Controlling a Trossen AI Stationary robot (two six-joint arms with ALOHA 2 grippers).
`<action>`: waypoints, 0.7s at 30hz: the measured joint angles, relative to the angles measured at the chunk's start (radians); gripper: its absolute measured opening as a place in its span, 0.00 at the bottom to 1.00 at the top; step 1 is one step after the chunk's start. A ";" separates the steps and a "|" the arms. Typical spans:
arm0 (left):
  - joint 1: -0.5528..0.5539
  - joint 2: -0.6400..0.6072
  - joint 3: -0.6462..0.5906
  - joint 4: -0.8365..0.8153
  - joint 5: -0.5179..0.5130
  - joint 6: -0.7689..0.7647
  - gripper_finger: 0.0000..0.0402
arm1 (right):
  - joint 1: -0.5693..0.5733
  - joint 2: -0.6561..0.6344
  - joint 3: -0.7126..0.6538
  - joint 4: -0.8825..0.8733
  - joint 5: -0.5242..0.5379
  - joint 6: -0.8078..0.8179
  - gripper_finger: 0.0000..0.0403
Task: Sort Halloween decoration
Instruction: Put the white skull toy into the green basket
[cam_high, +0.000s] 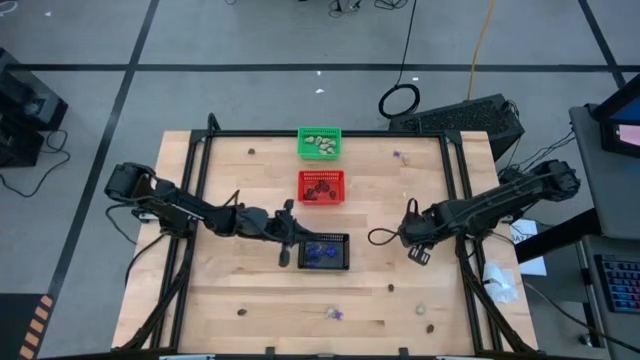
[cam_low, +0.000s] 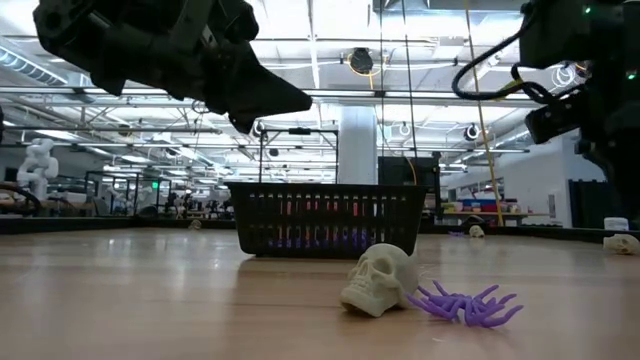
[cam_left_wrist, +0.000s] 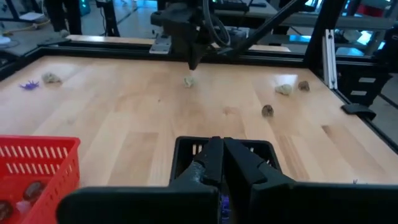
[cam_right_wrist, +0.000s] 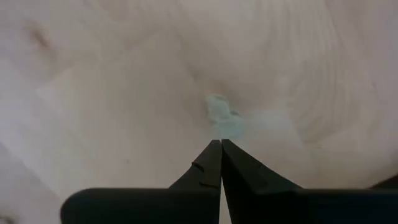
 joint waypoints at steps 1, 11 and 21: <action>-0.002 0.000 0.000 0.001 -0.001 -0.002 0.03 | -0.008 0.003 -0.003 0.003 0.006 -0.011 0.00; -0.013 0.000 0.000 -0.002 -0.019 -0.001 0.03 | -0.097 0.012 -0.057 0.091 0.005 -0.102 0.00; -0.013 0.000 0.000 -0.003 -0.019 -0.001 0.03 | -0.122 0.012 -0.074 0.121 0.024 -0.108 0.00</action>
